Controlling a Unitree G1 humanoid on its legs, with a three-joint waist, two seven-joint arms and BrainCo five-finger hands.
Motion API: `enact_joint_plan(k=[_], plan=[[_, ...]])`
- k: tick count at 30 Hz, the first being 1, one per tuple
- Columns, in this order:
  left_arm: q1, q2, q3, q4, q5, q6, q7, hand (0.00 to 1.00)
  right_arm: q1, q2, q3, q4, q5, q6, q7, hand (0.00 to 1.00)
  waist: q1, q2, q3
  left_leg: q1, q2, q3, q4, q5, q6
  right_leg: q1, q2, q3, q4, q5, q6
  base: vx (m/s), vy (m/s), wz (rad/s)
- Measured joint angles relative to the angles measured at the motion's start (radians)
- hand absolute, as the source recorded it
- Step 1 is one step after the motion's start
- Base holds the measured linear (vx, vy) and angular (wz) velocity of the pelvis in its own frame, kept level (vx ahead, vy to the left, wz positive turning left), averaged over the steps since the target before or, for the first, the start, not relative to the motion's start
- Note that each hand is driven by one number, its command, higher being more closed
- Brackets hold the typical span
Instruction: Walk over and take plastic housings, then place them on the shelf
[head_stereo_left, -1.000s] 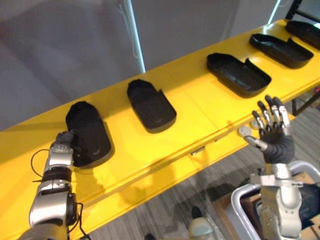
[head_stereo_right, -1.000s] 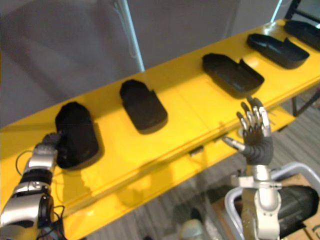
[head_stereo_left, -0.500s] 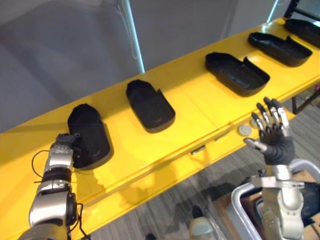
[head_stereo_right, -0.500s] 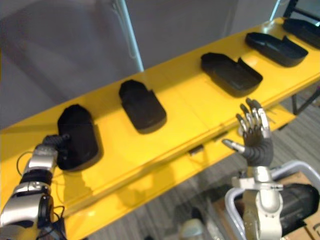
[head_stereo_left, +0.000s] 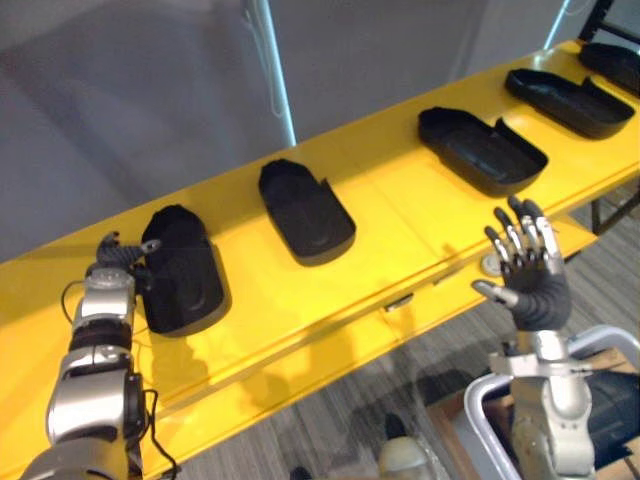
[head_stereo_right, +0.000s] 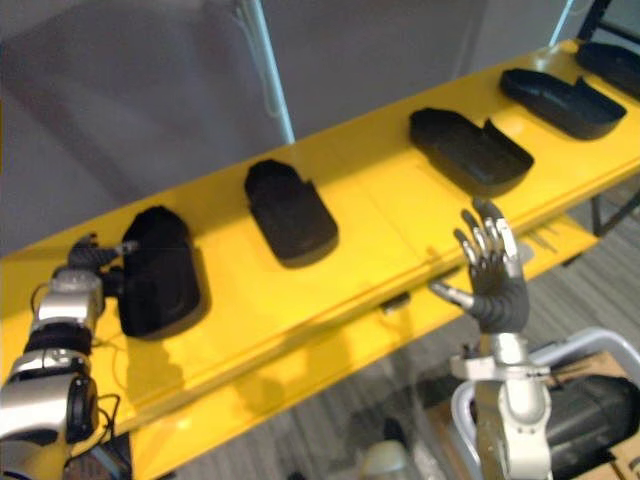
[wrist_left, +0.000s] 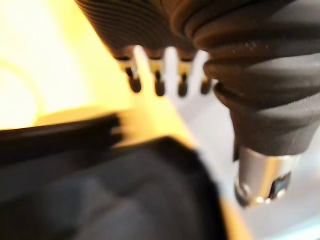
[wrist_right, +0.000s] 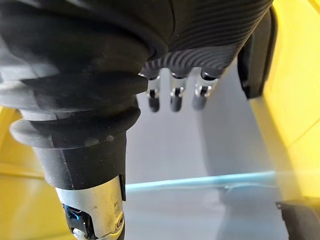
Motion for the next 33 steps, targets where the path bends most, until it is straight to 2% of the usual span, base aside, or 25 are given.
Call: enact_joint_plan(k=[4,6,10,11,12,13,16,17,18,20,22,23,28,33], plan=[[-0.027,0.002,-0.013,-0.027,-0.038,-0.051,0.038,0.0,-0.001,0.002,0.004,0.008,-0.001,-0.027,-0.033,0.0,0.008,-0.007,-0.018,0.002,0.003,-0.006,0.0,0.001,-0.001,0.012,0.002,-0.01,-0.009,0.0,0.0,0.0,-0.024,0.05],[-0.033,0.003,-0.013,-0.04,-0.063,-0.096,0.062,0.0,-0.004,0.002,0.007,0.008,0.0,-0.049,-0.052,0.0,0.019,-0.011,-0.035,0.002,0.004,-0.009,0.0,0.001,-0.001,0.014,0.002,-0.013,-0.011,0.0,0.0,-0.01,-0.029,0.03],[-0.031,0.01,-0.012,-0.116,-0.143,-0.159,0.097,0.0,-0.026,0.009,0.032,0.011,0.0,-0.057,-0.066,0.0,0.025,-0.02,-0.055,0.002,0.002,-0.036,0.003,0.002,-0.001,0.033,-0.001,-0.042,-0.014,0.0,0.0,-0.02,-0.027,0.17],[-0.023,0.013,-0.004,-0.177,-0.178,-0.195,0.115,0.0,-0.027,0.014,0.039,0.012,0.0,-0.057,-0.079,0.0,0.04,-0.022,-0.062,0.002,0.002,-0.04,-0.001,0.006,-0.001,0.034,-0.001,-0.047,-0.014,0.0,0.0,-0.03,-0.026,0.12],[-0.014,0.016,0.003,-0.215,-0.193,-0.211,0.119,0.0,-0.027,0.015,0.042,0.015,0.0,-0.057,-0.084,0.0,0.046,-0.022,-0.067,0.002,0.002,-0.042,-0.004,0.009,-0.001,0.034,-0.001,-0.05,-0.014,0.0,0.0,-0.02,-0.034,0.19],[0.02,0.022,0.026,-0.306,-0.227,-0.251,0.123,0.0,-0.029,0.017,0.047,0.021,-0.001,-0.057,-0.088,0.0,0.049,-0.021,-0.071,0.002,0.002,-0.058,-0.006,0.013,0.0,0.043,0.0,-0.067,-0.014,0.0,0.0,-0.02,-0.035,0.24],[0.197,0.007,0.14,-0.578,-0.32,-0.362,0.123,0.0,-0.034,0.022,0.046,0.037,-0.008,-0.055,-0.13,0.0,0.078,-0.008,-0.099,0.001,0.002,-0.071,-0.011,0.016,-0.001,0.051,0.0,-0.087,-0.018,0.0,0.0,-0.01,-0.027,0.21],[0.28,-0.031,0.191,-0.692,-0.351,-0.402,0.119,0.0,-0.034,0.026,0.037,0.037,-0.025,-0.054,-0.15,0.0,0.081,-0.003,-0.107,0.004,0.0,-0.093,-0.025,0.026,0.0,0.067,0.001,-0.111,-0.021,0.0,0.0,-0.01,-0.03,0.38],[0.327,-0.058,0.216,-0.753,-0.352,-0.422,0.12,0.0,-0.034,0.029,0.031,0.038,-0.031,-0.053,-0.157,0.0,0.087,-0.001,-0.119,0.002,-0.001,-0.105,-0.031,0.03,0.0,0.067,0.001,-0.123,-0.023,0.0,0.001,-0.01,-0.036,0.43],[0.503,-0.172,0.286,-0.951,-0.349,-0.507,0.121,0.0,-0.037,0.049,-0.006,0.038,-0.053,-0.051,-0.171,0.0,0.132,-0.01,-0.14,0.002,-0.003,-0.119,-0.041,0.04,0.0,0.078,0.0,-0.146,-0.033,0.0,0.001,0.0,-0.028,0.3],[0.61,-0.25,0.317,-1.046,-0.327,-0.552,0.141,0.0,-0.037,0.069,-0.035,0.038,-0.071,-0.041,-0.172,0.0,0.147,-0.021,-0.146,-0.001,-0.006,-0.145,-0.041,0.045,-0.001,0.091,-0.002,-0.172,-0.039,-0.001,0.0,-0.03,-0.025,0.29],[0.865,-0.46,0.339,-1.338,-0.22,-0.711,0.154,0.0,-0.067,0.134,-0.108,0.045,-0.091,-0.004,-0.171,0.0,0.184,-0.095,-0.154,-0.022,-0.021,-0.193,-0.048,0.065,0.006,0.098,-0.017,-0.227,-0.042,-0.009,0.005,-0.03,-0.015,0.14],[0.865,-0.466,0.339,-1.338,-0.22,-0.711,0.154,0.0,-0.066,0.134,-0.108,0.045,-0.091,-0.004,-0.171,0.0,0.183,-0.095,-0.154,-0.022,-0.021,-0.195,-0.045,0.065,0.006,0.096,-0.017,-0.223,-0.042,-0.009,0.005,0.0,0.0,-0.01],[0.873,-0.547,0.34,-1.338,-0.213,-0.698,0.152,0.0,-0.043,0.161,-0.109,0.046,-0.087,-0.003,-0.17,0.0,0.186,-0.096,-0.153,-0.038,-0.024,-0.198,-0.043,0.064,0.006,0.078,-0.017,-0.224,-0.045,-0.011,0.004,0.0,0.001,-0.01]])
